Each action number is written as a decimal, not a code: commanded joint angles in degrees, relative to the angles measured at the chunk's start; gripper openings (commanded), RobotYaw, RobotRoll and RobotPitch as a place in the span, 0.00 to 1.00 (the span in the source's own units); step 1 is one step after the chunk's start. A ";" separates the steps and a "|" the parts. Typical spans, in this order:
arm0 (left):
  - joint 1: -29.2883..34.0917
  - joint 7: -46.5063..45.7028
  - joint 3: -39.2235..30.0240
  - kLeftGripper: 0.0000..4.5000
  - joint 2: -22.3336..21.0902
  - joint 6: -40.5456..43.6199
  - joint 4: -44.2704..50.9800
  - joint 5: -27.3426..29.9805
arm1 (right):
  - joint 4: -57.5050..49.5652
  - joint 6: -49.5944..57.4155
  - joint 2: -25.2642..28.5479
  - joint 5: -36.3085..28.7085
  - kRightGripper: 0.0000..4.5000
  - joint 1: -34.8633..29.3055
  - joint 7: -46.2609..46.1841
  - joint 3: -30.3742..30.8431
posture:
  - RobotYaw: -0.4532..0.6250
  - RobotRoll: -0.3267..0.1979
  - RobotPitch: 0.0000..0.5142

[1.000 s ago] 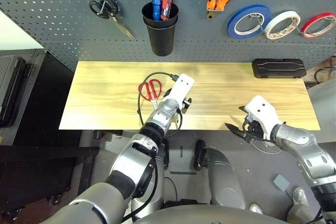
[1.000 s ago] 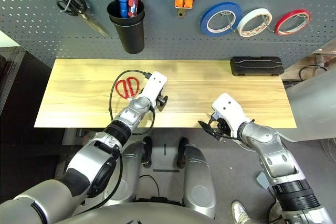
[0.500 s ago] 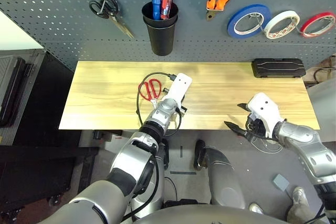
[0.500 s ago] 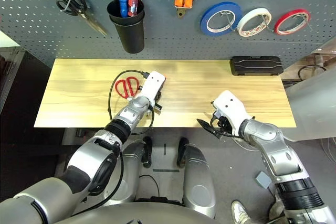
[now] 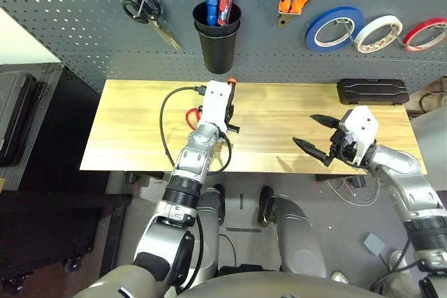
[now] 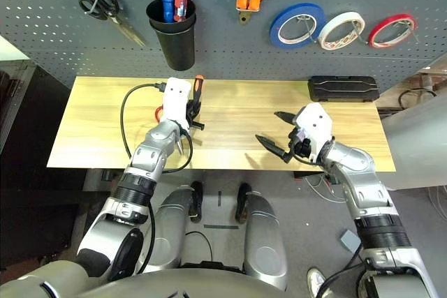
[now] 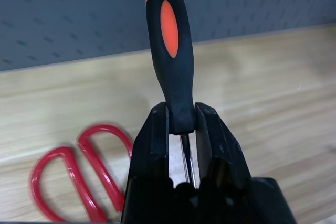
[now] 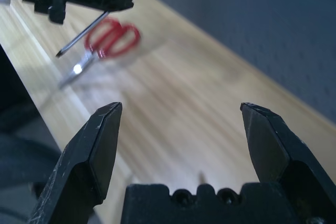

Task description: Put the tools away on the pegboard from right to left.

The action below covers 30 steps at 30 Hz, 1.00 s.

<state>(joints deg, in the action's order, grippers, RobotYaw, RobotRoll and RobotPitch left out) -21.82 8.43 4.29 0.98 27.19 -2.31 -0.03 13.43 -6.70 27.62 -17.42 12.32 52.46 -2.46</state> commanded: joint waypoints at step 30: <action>13.43 -1.36 -13.52 0.13 -3.48 -0.62 30.29 11.40 | 7.68 -11.04 -2.14 -8.02 1.00 7.28 11.09 -4.22 | 0.71 0.62 0.33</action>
<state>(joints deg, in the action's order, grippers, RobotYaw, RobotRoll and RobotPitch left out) -9.32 7.23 -8.38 -2.94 28.59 25.22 9.79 22.23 -17.53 24.56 -24.17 21.09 61.94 -5.56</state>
